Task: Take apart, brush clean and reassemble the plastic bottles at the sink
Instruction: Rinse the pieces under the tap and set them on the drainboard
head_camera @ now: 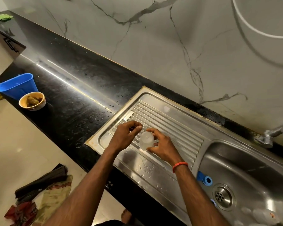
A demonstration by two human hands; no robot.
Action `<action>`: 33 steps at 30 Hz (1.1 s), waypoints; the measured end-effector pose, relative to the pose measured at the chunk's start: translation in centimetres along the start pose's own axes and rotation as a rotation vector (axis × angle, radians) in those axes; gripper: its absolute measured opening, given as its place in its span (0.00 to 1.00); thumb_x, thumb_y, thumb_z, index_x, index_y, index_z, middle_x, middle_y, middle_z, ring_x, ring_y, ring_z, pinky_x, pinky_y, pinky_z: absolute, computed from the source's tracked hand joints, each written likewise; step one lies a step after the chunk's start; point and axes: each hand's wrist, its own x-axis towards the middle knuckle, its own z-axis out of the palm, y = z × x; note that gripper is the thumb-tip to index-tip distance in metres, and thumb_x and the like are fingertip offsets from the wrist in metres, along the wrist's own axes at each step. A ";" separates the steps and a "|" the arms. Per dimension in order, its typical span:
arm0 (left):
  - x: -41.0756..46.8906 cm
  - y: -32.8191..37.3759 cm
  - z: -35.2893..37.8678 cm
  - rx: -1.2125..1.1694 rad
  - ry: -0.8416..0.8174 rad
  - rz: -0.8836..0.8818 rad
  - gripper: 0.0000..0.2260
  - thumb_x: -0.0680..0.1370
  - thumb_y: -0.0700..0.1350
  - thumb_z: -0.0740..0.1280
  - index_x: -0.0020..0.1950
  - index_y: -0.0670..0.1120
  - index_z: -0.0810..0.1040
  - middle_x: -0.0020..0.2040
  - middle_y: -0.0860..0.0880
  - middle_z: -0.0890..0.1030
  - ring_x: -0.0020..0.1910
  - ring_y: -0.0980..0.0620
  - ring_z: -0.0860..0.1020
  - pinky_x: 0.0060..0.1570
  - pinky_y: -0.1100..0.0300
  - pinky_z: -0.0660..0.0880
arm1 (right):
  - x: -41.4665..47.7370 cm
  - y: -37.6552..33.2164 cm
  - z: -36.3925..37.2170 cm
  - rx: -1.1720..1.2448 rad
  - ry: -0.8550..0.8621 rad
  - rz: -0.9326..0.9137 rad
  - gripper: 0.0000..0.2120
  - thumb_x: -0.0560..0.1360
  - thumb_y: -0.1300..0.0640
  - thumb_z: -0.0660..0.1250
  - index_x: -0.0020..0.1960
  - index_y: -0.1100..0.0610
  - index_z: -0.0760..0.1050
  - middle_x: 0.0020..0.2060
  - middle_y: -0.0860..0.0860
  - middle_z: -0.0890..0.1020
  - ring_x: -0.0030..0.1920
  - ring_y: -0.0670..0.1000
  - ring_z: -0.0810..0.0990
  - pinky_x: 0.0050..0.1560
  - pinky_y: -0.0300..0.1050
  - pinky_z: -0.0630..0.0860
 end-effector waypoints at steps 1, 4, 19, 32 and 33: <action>0.0 0.1 0.0 0.001 0.006 0.006 0.07 0.81 0.49 0.69 0.55 0.49 0.84 0.48 0.57 0.84 0.47 0.60 0.80 0.48 0.59 0.78 | 0.0 0.0 -0.1 -0.014 -0.004 0.007 0.38 0.68 0.60 0.78 0.72 0.42 0.66 0.62 0.51 0.78 0.61 0.51 0.78 0.59 0.49 0.80; 0.2 0.6 0.1 -0.002 0.026 0.045 0.07 0.81 0.49 0.69 0.56 0.49 0.84 0.49 0.58 0.84 0.48 0.61 0.81 0.46 0.63 0.76 | -0.2 0.1 -0.7 -0.057 -0.007 0.020 0.44 0.68 0.58 0.79 0.75 0.41 0.60 0.68 0.53 0.74 0.67 0.52 0.73 0.65 0.51 0.76; 2.9 11.8 10.6 0.131 -0.155 0.490 0.12 0.82 0.52 0.66 0.62 0.50 0.81 0.58 0.52 0.83 0.56 0.54 0.78 0.53 0.52 0.79 | -9.8 4.2 -11.3 -0.072 0.395 0.219 0.26 0.74 0.53 0.75 0.69 0.46 0.72 0.68 0.48 0.75 0.68 0.48 0.72 0.61 0.40 0.69; -1.7 19.1 25.4 0.187 -0.517 0.609 0.13 0.82 0.47 0.67 0.66 0.49 0.79 0.63 0.50 0.81 0.63 0.52 0.74 0.63 0.57 0.70 | -23.4 11.9 -18.6 -0.086 0.573 0.447 0.21 0.73 0.53 0.75 0.65 0.49 0.76 0.60 0.50 0.81 0.59 0.49 0.79 0.61 0.47 0.76; -2.2 19.4 26.3 0.204 -0.529 0.616 0.13 0.82 0.47 0.67 0.66 0.49 0.79 0.63 0.50 0.81 0.63 0.52 0.74 0.63 0.60 0.68 | -24.2 12.6 -18.9 -0.076 0.572 0.470 0.20 0.73 0.52 0.75 0.64 0.49 0.77 0.59 0.50 0.82 0.59 0.49 0.79 0.61 0.47 0.76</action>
